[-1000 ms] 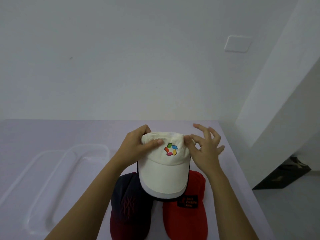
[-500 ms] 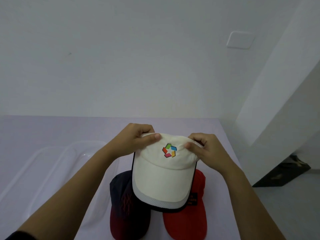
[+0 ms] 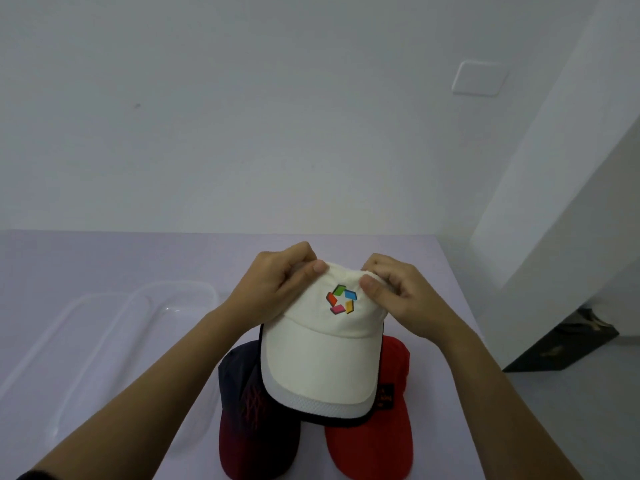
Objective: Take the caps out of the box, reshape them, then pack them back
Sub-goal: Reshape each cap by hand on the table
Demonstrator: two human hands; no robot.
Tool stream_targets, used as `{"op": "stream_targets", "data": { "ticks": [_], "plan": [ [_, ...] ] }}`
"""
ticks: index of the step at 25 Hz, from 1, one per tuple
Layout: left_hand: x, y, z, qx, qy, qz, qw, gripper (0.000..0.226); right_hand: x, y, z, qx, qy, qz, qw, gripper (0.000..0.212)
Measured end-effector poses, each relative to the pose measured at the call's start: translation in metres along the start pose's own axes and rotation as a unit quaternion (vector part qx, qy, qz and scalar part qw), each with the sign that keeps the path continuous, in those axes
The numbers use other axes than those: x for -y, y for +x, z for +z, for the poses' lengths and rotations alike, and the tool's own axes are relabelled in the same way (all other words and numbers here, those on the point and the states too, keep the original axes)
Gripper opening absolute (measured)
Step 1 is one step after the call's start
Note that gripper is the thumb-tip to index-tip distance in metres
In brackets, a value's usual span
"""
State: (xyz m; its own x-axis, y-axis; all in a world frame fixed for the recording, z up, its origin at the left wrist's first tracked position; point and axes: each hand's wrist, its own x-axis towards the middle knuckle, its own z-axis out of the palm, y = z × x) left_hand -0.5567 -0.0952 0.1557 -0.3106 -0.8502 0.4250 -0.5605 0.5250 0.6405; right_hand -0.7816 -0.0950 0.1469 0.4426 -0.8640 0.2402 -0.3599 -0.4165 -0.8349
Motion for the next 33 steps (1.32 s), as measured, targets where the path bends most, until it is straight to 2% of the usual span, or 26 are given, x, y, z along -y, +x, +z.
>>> {"op": "stream_targets", "data": {
  "ticks": [3,6,8,10,11,13,16,20,23,25,27,29,30,31,33],
  "plan": [
    [-0.002,0.003,-0.005,0.037,-0.006,0.002,0.999,0.041,-0.004,-0.001,-0.003,0.048,-0.002,0.055,0.997,0.036],
    [-0.009,0.006,-0.006,0.099,-0.053,-0.043,0.993,0.029,0.001,0.001,0.001,0.030,0.009,0.066,0.997,0.033],
    [-0.014,0.006,-0.004,0.080,-0.090,-0.060,0.991,0.021,0.002,0.002,0.004,-0.009,0.030,0.041,0.999,0.033],
    [-0.020,0.003,-0.002,0.029,-0.129,-0.053,0.990,0.020,-0.001,0.001,0.007,-0.077,0.076,0.021,0.994,0.028],
    [-0.021,0.001,-0.001,0.008,-0.151,-0.045,0.987,0.021,-0.006,-0.001,0.009,-0.119,0.113,0.024,0.986,0.035],
    [-0.025,-0.001,0.000,-0.035,-0.191,-0.027,0.981,0.018,-0.020,-0.006,0.016,-0.155,0.207,0.053,0.965,0.059],
    [-0.024,0.002,0.000,-0.094,-0.209,-0.018,0.973,0.010,-0.038,-0.019,0.032,-0.100,0.388,0.114,0.909,0.093],
    [-0.009,0.003,0.012,-0.109,-0.151,0.007,0.983,0.014,-0.039,-0.034,0.057,-0.069,0.552,0.183,0.811,0.095],
    [0.007,0.002,0.025,-0.125,-0.066,0.080,0.987,0.027,-0.036,-0.036,0.074,-0.035,0.589,0.200,0.782,0.083],
    [0.016,0.001,0.029,-0.145,-0.022,0.103,0.984,0.042,-0.037,-0.035,0.079,-0.056,0.599,0.206,0.771,0.081],
    [0.020,0.001,0.028,-0.130,-0.030,0.043,0.990,0.044,-0.037,-0.030,0.080,-0.077,0.618,0.191,0.759,0.082],
    [0.014,0.001,0.030,-0.102,-0.115,-0.098,0.983,0.041,-0.039,-0.023,0.080,-0.094,0.618,0.166,0.763,0.081],
    [0.013,0.000,0.031,-0.100,-0.195,-0.181,0.959,0.046,-0.039,-0.020,0.080,-0.103,0.614,0.156,0.766,0.080],
    [0.014,-0.001,0.032,-0.099,-0.288,-0.264,0.915,0.050,-0.040,-0.015,0.079,-0.112,0.615,0.149,0.766,0.081],
    [0.021,-0.012,0.033,-0.043,-0.459,-0.376,0.804,0.058,-0.040,-0.008,0.073,-0.123,0.628,0.149,0.754,0.086]
  ]
}}
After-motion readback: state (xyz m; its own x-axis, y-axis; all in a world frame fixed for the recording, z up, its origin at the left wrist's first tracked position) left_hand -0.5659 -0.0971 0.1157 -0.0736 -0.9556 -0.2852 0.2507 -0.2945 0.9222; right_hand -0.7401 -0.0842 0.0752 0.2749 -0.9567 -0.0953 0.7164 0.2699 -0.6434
